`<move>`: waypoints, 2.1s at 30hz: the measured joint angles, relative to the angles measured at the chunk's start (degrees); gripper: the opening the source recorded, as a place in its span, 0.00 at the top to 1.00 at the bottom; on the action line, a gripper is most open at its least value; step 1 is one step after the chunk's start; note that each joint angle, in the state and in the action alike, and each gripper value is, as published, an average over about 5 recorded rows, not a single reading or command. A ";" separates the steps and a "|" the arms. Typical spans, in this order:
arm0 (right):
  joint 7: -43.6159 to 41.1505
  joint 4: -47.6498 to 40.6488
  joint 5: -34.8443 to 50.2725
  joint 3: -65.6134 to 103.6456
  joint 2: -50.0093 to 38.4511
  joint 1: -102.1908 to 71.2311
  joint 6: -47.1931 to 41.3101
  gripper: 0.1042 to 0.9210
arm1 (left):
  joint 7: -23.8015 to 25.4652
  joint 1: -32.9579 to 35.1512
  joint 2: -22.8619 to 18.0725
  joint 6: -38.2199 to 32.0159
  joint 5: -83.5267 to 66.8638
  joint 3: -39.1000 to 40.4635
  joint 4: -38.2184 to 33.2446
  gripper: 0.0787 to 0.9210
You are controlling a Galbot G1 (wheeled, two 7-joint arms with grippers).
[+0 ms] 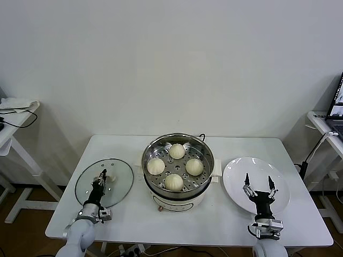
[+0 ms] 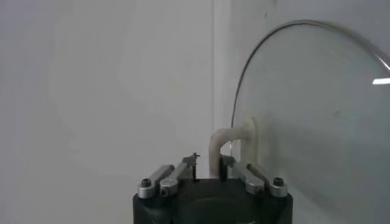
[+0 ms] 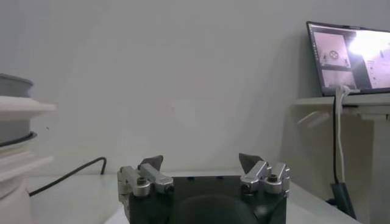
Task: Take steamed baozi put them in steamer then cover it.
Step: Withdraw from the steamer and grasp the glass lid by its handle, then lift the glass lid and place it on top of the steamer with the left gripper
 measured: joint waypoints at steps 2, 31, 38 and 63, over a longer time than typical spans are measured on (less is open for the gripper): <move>-0.02 0.09 -0.02 0.01 0.11 -0.15 0.04 0.12 | -0.25 0.15 -0.06 -0.10 -0.27 -0.12 -0.17 0.87; 0.11 -0.18 0.76 0.13 -0.57 1.03 -0.23 0.12 | 3.11 7.70 6.26 2.49 -4.45 -4.25 -32.12 0.87; 0.39 -1.05 1.65 0.48 -1.06 2.32 -0.70 0.12 | 6.51 6.98 7.41 7.41 -5.40 4.30 -41.71 0.87; 0.71 -4.57 2.04 1.01 0.44 6.65 -1.33 0.12 | 18.24 -6.07 -0.09 31.47 -1.85 38.03 -38.71 0.87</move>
